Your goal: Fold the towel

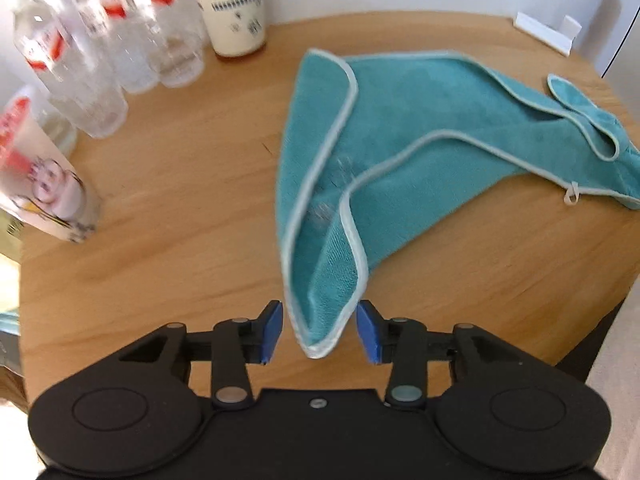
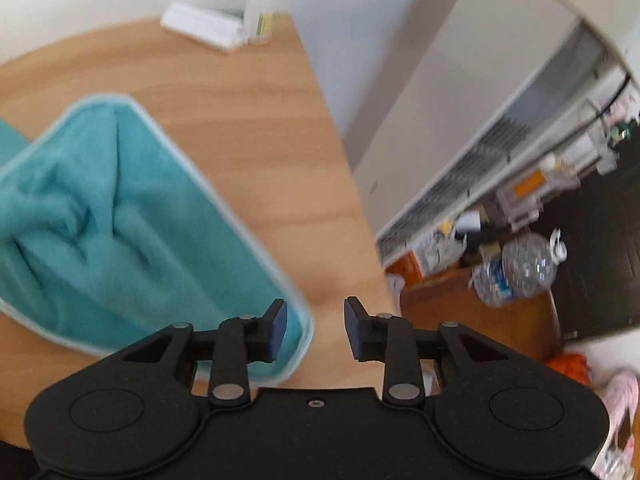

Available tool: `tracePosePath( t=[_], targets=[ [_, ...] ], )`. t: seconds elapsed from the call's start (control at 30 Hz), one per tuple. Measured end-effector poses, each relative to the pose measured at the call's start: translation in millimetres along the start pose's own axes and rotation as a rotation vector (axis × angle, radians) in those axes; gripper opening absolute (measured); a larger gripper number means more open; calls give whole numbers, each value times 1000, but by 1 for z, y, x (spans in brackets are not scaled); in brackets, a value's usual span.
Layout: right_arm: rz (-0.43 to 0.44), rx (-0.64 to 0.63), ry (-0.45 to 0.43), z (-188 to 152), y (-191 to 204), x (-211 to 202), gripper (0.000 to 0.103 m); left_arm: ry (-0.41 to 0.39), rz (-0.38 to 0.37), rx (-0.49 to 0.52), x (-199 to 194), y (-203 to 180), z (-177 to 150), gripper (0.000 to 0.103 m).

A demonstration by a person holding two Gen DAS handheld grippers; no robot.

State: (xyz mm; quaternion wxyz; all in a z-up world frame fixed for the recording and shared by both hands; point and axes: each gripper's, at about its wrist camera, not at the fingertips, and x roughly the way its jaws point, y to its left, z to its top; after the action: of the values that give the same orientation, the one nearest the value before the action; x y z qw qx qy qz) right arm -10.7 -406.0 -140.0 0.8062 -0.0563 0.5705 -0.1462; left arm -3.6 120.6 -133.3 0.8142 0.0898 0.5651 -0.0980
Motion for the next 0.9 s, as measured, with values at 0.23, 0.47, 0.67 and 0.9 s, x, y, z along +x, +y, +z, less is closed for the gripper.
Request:
tracePosePath(
  t=[0.23,0.47,0.67,0.9],
  targets=[
    [251,-99,-105,66,49,-13,37,-93,9,-20,-6,8,44,53],
    [414,-154,-52,116,132,9,37,-142,114,10,40,-19,105,53],
    [452,-163,66,131,173,33,37,-136,160,79,68,-42,130,53],
    [433,-149,169,125,179,48,17,-92,167,100,91,-46,137,53]
  ],
)
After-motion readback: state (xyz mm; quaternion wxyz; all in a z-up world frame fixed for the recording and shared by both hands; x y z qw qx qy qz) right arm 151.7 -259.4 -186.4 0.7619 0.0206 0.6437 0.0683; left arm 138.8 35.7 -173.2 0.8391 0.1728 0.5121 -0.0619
